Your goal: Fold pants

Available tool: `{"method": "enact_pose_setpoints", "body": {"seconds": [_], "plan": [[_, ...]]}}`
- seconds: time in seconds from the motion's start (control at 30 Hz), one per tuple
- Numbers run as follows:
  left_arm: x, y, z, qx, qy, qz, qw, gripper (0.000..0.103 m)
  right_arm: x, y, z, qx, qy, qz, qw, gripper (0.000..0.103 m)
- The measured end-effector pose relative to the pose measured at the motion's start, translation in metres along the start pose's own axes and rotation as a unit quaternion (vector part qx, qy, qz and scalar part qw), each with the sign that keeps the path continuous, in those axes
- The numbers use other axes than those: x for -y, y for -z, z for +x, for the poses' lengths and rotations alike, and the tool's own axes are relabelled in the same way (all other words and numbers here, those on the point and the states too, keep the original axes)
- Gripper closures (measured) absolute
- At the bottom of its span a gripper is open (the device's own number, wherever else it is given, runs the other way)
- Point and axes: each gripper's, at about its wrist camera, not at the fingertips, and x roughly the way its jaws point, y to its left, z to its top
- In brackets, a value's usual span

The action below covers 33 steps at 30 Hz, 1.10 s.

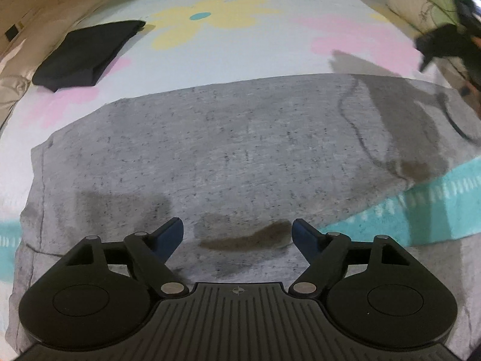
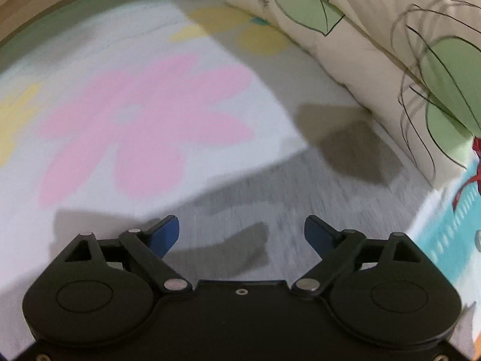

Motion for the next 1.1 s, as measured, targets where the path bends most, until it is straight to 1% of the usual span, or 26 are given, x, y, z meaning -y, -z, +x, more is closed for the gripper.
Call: {"method": "enact_pose_setpoints", "body": {"seconds": [0.17,0.2,0.23,0.27,0.3,0.33,0.37,0.4,0.43,0.47,0.5,0.53,0.63,0.77,0.87,0.97,1.07,1.1], "plan": [[0.006,-0.004,-0.002,0.013,-0.018,0.024,0.9995,0.024,-0.006,-0.021,0.035,-0.023,0.011,0.060,0.998,0.011],[0.005,-0.005,-0.002,0.013,-0.017,0.023,0.9995,0.024,-0.004,-0.023,0.042,-0.034,0.015,0.072,0.997,0.011],[0.005,-0.006,-0.002,0.012,-0.015,0.022,0.9996,0.024,-0.002,-0.023,0.049,-0.050,0.019,0.084,0.995,0.015],[0.003,-0.007,-0.001,0.011,-0.014,0.019,0.9997,0.024,0.004,-0.021,0.056,-0.068,0.026,0.097,0.993,0.017],[0.004,-0.008,-0.002,0.011,-0.014,0.016,0.9997,0.024,0.011,-0.017,0.060,-0.078,0.025,0.115,0.990,0.018],[0.002,-0.009,-0.001,0.012,-0.013,0.014,0.9997,0.024,0.017,-0.013,0.057,-0.060,0.022,0.130,0.990,0.032],[0.001,-0.009,-0.003,0.015,-0.013,0.012,0.9997,0.024,0.021,-0.008,0.053,-0.051,0.031,0.133,0.989,0.039],[0.001,-0.009,-0.005,0.018,-0.013,0.011,0.9997,0.024,0.024,-0.005,0.048,-0.046,0.027,0.126,0.991,0.055],[0.000,-0.010,-0.006,0.021,-0.012,0.010,0.9997,0.024,0.027,-0.002,0.044,-0.047,0.019,0.112,0.992,0.080],[-0.001,-0.011,-0.007,0.024,-0.011,0.009,0.9996,0.024,0.031,0.000,0.039,-0.049,0.009,0.098,0.994,0.090],[-0.001,-0.012,-0.008,0.028,-0.009,0.007,0.9996,0.024,0.037,0.004,0.033,-0.050,0.001,0.095,0.994,0.094],[-0.003,-0.014,-0.010,0.030,-0.006,0.005,0.9995,0.024,0.044,0.009,0.027,-0.049,-0.005,0.097,0.994,0.096],[-0.009,-0.024,-0.013,0.035,0.008,-0.013,0.9993,0.024,0.064,0.026,0.005,-0.045,-0.026,0.092,0.994,0.096],[-0.029,-0.047,-0.013,0.030,0.049,-0.068,0.9960,0.024,0.082,0.061,-0.021,-0.048,-0.046,0.073,0.995,0.096],[-0.044,-0.070,-0.001,0.025,0.061,-0.120,0.9906,0.024,0.092,0.081,-0.022,-0.057,-0.054,0.070,0.994,0.096],[-0.057,-0.093,0.018,0.012,0.064,-0.155,0.9858,0.024,0.087,0.088,-0.022,-0.062,-0.051,0.058,0.995,0.096],[-0.070,-0.107,0.042,-0.005,0.045,-0.188,0.9810,0.024,0.084,0.088,-0.020,-0.062,-0.049,0.052,0.996,0.096],[-0.074,-0.110,0.049,-0.010,0.044,-0.197,0.9794,0.024,0.083,0.089,-0.022,-0.062,-0.050,0.052,0.995,0.096]]}}
